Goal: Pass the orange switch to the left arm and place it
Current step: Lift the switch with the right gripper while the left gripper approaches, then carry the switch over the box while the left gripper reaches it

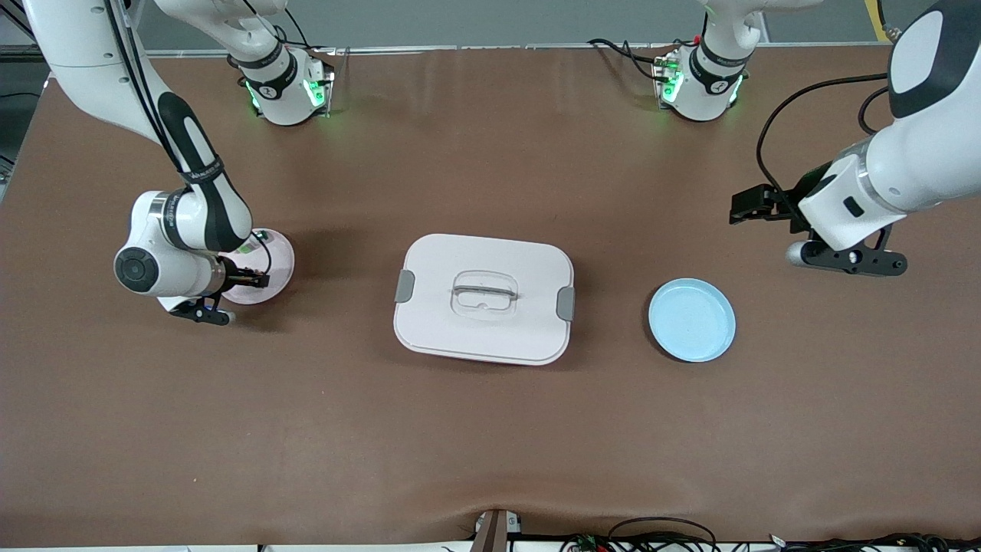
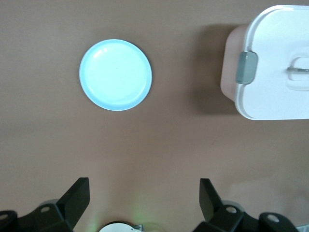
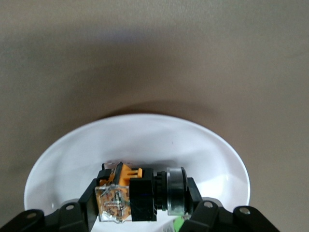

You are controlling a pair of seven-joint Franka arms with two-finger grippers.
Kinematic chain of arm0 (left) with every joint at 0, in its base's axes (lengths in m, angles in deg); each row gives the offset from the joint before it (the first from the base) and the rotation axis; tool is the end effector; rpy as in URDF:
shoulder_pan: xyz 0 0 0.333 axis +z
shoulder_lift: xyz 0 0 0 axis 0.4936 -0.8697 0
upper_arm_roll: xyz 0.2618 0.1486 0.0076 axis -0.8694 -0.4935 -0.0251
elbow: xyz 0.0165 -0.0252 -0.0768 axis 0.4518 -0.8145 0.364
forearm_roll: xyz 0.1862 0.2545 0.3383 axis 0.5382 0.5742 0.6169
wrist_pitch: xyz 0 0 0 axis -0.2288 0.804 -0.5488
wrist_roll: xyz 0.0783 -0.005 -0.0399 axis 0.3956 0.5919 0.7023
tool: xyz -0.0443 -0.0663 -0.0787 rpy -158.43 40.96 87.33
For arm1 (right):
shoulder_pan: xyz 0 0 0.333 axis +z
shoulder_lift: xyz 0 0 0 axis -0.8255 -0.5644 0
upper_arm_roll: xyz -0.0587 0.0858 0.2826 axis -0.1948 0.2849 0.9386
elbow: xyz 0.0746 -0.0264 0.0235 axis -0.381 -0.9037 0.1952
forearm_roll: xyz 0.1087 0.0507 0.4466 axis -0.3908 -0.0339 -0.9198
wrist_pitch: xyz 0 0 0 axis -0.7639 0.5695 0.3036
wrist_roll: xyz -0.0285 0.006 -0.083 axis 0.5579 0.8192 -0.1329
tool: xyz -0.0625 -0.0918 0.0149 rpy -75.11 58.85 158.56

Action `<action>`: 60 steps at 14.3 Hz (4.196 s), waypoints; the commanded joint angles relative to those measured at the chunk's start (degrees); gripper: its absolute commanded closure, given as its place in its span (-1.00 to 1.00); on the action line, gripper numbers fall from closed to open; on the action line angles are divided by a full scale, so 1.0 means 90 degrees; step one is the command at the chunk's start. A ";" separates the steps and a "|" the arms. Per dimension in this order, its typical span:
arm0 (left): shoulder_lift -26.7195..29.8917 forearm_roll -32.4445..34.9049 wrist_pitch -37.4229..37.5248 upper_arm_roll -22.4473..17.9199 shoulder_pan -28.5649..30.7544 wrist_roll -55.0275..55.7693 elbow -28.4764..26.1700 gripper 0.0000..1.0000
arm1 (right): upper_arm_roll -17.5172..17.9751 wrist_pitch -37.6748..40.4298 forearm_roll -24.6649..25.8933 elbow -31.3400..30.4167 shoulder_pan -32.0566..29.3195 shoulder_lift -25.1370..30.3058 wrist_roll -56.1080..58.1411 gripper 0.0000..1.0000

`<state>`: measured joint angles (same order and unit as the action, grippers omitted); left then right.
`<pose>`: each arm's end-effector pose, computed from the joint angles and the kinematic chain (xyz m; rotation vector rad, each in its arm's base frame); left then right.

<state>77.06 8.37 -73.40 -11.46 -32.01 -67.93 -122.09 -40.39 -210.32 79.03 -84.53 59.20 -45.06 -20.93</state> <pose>0.6484 -0.1501 0.5422 2.9709 -0.1847 -0.3115 0.5673 -0.0272 0.1039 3.0393 -0.3153 -0.5084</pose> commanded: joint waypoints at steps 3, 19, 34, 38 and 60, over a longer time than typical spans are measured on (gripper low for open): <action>-0.0108 -0.0133 0.0051 0.0004 -0.0149 0.0291 0.0134 -1.00 | -0.0005 0.1060 -0.0096 0.0025 0.0200 0.0896 -0.0093 0.26; 0.0389 -0.1695 -0.0358 0.0559 -0.0179 0.0448 0.0144 -1.00 | 0.0044 0.4119 -0.2829 0.2416 0.1654 0.1679 -0.4396 0.28; 0.1190 -0.3052 -0.3618 0.1956 -0.0198 0.0565 -0.2120 -1.00 | 0.0034 0.1445 -0.5573 0.3102 0.3607 0.1016 -0.7935 0.28; 0.1083 -0.3491 -0.4333 0.2308 -0.0208 0.0575 -0.2551 -0.99 | 0.0034 0.0906 -0.5731 0.3286 0.3910 0.0791 -0.8286 0.26; 0.0272 -0.4743 -0.6394 0.2436 -0.0530 0.0634 -0.2903 -0.49 | 0.0034 0.0740 -0.5662 0.3619 0.4106 0.0556 -0.8687 0.25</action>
<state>79.72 -32.90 -129.05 10.14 -35.72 -62.10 -148.35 -39.47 -203.73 28.72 -53.52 95.36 -39.23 -97.98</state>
